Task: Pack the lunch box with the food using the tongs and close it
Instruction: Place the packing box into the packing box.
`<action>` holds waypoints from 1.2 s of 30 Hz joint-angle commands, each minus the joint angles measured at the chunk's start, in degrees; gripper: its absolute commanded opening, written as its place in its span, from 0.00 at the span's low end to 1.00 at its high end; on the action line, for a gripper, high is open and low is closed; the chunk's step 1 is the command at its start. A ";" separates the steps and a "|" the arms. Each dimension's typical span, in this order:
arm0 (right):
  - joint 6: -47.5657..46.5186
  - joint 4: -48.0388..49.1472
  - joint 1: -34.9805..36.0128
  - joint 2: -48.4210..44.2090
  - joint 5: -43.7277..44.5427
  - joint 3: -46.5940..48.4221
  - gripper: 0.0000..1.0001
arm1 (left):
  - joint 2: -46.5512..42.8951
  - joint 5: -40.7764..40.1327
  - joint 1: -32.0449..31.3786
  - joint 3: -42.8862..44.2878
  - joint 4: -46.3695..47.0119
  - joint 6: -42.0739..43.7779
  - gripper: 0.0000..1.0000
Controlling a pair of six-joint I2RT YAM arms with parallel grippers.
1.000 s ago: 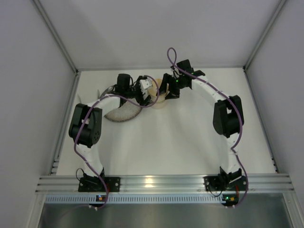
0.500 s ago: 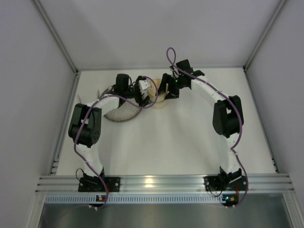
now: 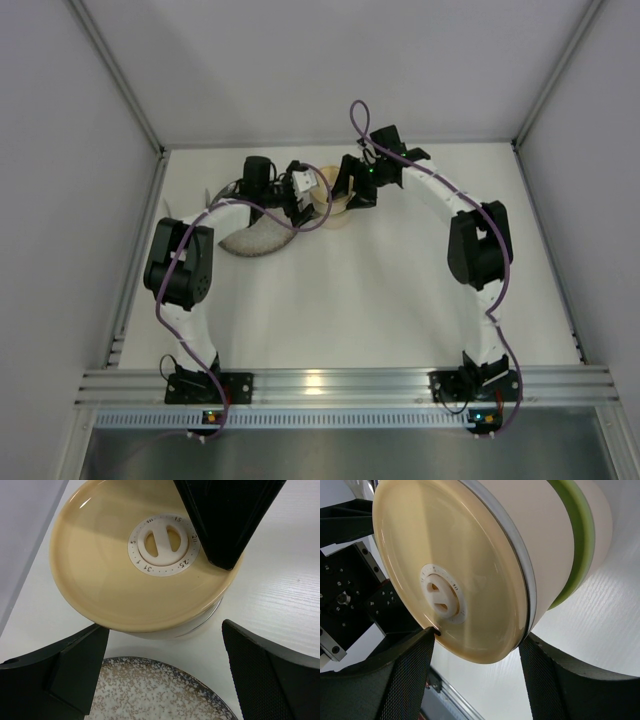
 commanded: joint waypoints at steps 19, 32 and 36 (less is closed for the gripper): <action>-3.42 -0.69 1.74 -5.17 1.23 4.55 0.69 | -1.07 8.22 -0.58 -0.37 0.75 0.91 0.99; -4.38 -0.51 1.74 -6.75 0.97 0.42 0.69 | -1.43 8.13 0.03 -0.02 0.31 1.70 0.99; -4.38 0.10 1.74 -6.57 1.05 -0.28 0.69 | -1.78 8.22 0.47 0.24 -0.39 2.92 0.99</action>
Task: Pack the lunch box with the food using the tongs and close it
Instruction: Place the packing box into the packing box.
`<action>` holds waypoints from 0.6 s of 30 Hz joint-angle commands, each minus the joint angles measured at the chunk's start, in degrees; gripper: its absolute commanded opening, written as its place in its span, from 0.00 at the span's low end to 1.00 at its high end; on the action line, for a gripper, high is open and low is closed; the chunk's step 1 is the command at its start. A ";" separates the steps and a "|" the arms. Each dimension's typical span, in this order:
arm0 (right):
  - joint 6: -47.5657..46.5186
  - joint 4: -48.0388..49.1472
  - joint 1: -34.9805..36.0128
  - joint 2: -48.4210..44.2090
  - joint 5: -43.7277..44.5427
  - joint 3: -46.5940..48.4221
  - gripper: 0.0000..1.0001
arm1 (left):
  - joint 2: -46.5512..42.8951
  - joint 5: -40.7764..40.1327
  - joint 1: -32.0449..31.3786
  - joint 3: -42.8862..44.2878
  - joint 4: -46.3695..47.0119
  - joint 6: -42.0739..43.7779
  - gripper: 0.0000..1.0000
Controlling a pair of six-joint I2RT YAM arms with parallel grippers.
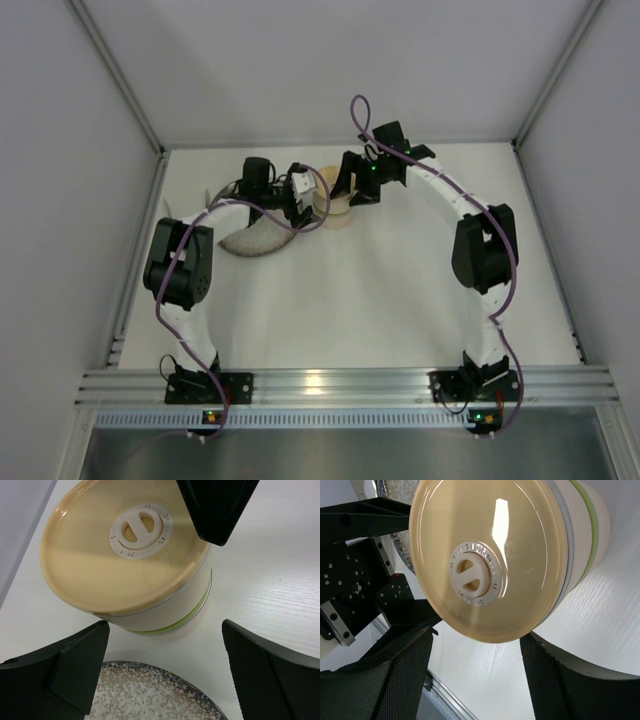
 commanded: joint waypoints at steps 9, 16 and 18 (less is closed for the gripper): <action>-1.10 1.35 1.74 -4.63 -0.25 -0.88 0.70 | -2.22 3.65 0.93 0.27 -1.19 5.74 0.99; -2.16 0.03 1.74 -5.33 -0.70 -1.14 0.73 | -2.13 4.88 0.85 0.09 0.21 4.60 0.99; -2.51 -0.76 1.83 -5.68 -0.78 -1.40 0.74 | -2.04 4.62 0.85 0.18 0.13 4.60 0.99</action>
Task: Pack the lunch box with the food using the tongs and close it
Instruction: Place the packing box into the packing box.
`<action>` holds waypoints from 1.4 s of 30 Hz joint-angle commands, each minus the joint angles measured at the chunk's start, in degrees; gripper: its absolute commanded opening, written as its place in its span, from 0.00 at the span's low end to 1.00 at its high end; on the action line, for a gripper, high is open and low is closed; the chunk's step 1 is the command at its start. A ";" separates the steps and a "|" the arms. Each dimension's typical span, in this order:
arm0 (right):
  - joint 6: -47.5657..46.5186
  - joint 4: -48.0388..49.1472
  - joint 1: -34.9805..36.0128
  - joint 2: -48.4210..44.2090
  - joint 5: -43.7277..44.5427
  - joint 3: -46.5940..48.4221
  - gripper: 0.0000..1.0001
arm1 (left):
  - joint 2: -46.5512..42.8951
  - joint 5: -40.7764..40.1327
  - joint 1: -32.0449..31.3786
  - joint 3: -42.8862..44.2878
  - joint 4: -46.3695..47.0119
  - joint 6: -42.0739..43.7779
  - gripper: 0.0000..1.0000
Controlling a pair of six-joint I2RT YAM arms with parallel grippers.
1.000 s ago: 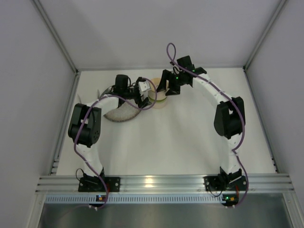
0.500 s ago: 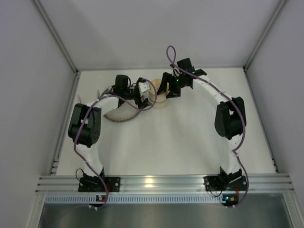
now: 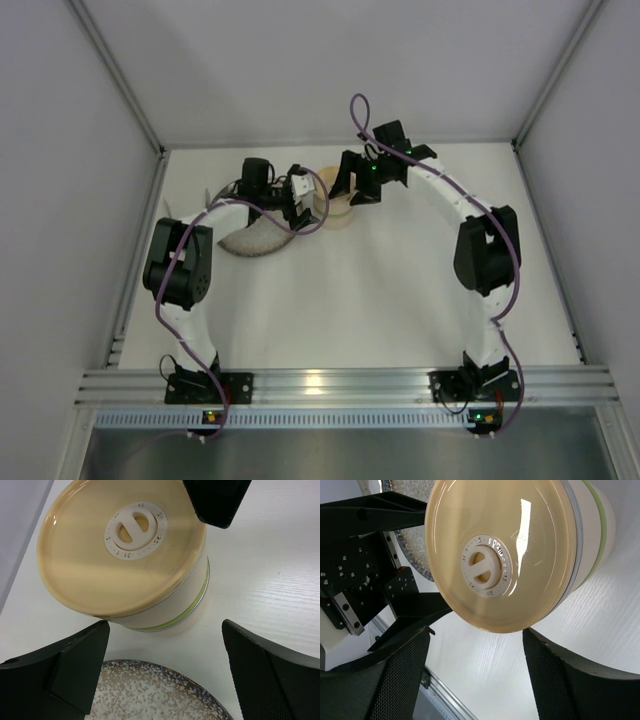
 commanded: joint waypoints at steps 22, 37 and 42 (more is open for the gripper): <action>-5.75 -4.89 1.48 -8.95 -1.73 -0.25 0.75 | -2.04 0.84 1.29 -0.26 3.35 1.21 0.99; -5.40 -3.58 -8.86 -17.19 -0.06 -4.28 0.99 | -8.89 1.19 7.61 2.81 -3.41 -9.76 0.99; -7.50 -4.80 -16.18 -21.94 6.33 -9.11 0.99 | -14.68 -8.96 8.59 2.46 -12.54 -16.18 0.99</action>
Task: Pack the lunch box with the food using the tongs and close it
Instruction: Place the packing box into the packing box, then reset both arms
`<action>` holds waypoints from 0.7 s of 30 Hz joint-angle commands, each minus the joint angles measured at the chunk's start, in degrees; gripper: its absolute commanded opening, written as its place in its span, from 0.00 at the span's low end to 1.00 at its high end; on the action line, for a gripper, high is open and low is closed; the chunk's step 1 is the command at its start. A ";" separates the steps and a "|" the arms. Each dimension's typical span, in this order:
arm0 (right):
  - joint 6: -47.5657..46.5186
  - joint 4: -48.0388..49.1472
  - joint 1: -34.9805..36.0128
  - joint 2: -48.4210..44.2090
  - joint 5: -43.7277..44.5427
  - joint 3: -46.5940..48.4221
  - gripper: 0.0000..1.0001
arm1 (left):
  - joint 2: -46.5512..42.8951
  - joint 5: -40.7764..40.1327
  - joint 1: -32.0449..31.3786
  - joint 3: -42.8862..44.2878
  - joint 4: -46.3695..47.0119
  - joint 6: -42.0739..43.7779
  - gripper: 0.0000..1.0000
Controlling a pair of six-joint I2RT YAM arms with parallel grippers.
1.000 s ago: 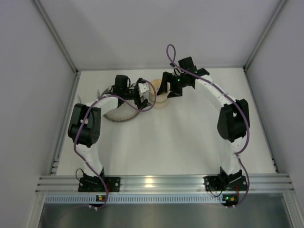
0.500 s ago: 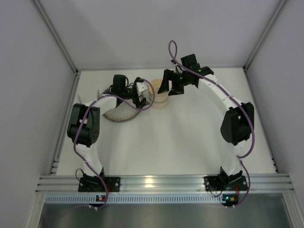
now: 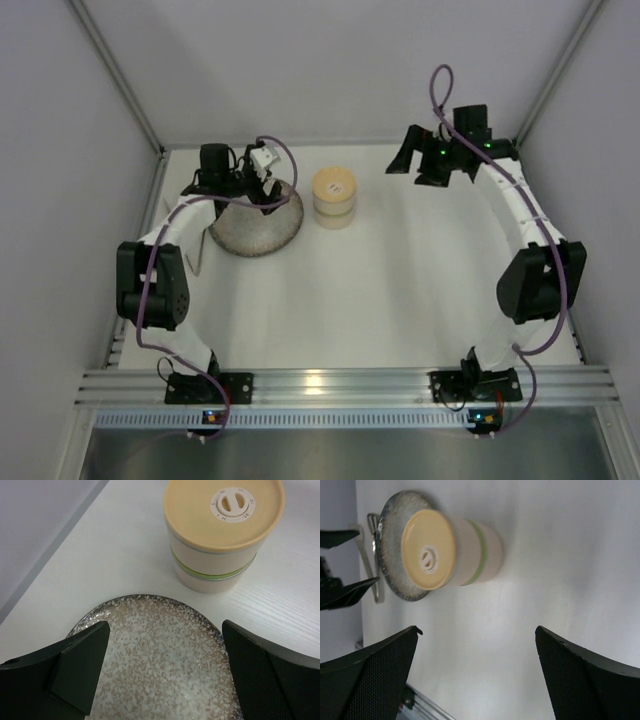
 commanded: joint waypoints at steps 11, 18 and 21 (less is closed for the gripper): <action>-7.18 -5.68 -10.47 -7.47 22.93 -6.10 0.99 | -12.65 -51.11 0.02 6.40 -23.28 -26.55 0.99; -7.71 -0.15 -10.65 -9.32 22.32 -12.61 0.99 | -16.08 -57.19 0.02 6.05 -31.91 -33.41 0.99; -8.32 0.38 -10.65 -8.97 21.18 -12.87 0.99 | -18.89 -58.06 0.02 3.15 -29.46 -32.88 0.99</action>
